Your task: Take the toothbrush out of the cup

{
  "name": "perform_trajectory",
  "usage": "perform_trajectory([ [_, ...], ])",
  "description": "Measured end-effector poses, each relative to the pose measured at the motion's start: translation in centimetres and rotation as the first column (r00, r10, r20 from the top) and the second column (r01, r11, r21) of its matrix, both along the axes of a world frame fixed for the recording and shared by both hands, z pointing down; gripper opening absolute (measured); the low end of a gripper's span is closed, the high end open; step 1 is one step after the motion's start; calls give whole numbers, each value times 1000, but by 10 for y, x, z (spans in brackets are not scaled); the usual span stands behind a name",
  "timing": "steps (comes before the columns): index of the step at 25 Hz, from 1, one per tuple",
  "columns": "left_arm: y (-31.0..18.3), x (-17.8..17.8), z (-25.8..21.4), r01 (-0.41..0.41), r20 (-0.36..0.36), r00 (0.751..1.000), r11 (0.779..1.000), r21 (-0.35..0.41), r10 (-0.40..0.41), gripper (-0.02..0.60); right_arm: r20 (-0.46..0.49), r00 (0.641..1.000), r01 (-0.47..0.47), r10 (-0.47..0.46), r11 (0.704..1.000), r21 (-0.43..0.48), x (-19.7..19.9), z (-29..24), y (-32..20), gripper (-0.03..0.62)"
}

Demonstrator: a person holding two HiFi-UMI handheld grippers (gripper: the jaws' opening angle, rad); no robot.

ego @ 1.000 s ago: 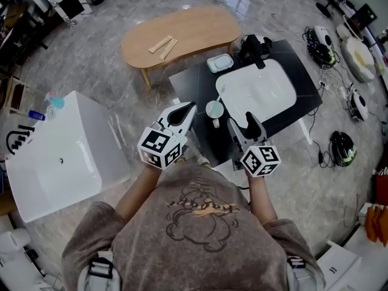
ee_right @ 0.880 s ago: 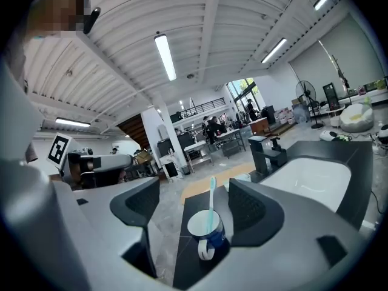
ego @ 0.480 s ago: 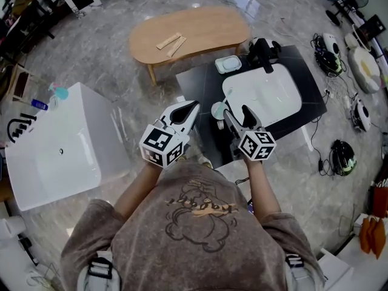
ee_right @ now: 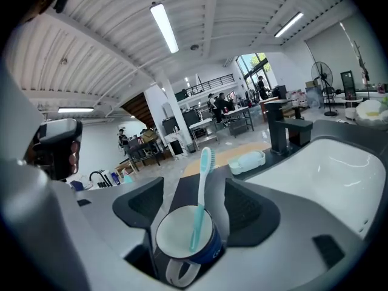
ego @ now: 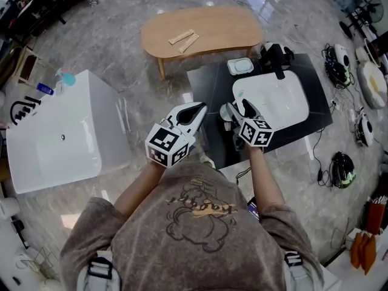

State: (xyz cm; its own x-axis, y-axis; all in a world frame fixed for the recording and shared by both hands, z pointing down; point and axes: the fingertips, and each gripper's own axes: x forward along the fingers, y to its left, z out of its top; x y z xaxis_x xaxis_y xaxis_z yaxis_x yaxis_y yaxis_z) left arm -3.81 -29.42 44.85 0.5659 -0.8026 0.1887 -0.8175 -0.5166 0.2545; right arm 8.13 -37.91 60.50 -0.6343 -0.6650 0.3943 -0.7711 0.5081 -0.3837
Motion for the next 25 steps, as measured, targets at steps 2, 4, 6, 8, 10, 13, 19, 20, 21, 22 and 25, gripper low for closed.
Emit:
perform_trajectory([
  [2,2,-4,2,10,1,1000,1000,-3,-10,21,-14,1000,5,-5,1000,-11,-2,7,-6,305],
  [4,3,-7,4,14,6,1000,1000,-3,-14,21,-31,999,11,-11,1000,-24,-3,13,-10,295],
  [6,5,-10,5,16,9,1000,1000,-4,-16,21,-49,999,15,-17,999,-37,-4,18,-12,279],
  [8,7,-10,5,18,7,1000,1000,-4,-18,21,-63,998,13,-16,999,-47,-5,24,-12,261],
  [10,7,-10,4,19,5,1000,1000,-5,-19,21,-73,997,12,-15,999,-50,-6,27,-14,245],
  [13,7,-10,5,20,0,1000,1000,-12,-20,21,-84,996,9,-13,999,-45,-7,26,-15,218],
  [19,8,-11,7,23,-9,1000,999,-24,-24,21,-89,996,-6,3,999,-34,-7,22,-16,133],
  [20,8,-11,7,22,-11,1000,999,-26,-23,21,-92,996,-9,6,999,-35,-7,22,-16,122],
  [21,8,-11,8,22,-12,1000,999,-30,-22,21,-94,996,-13,9,999,-37,-6,23,-16,112],
  [22,9,-11,9,22,-14,1000,999,-34,-23,21,-96,995,-16,13,999,-38,-5,24,-15,103],
  [25,9,-13,11,27,-19,999,999,-39,-28,21,-102,995,-27,24,999,-33,-3,24,-14,73],
])
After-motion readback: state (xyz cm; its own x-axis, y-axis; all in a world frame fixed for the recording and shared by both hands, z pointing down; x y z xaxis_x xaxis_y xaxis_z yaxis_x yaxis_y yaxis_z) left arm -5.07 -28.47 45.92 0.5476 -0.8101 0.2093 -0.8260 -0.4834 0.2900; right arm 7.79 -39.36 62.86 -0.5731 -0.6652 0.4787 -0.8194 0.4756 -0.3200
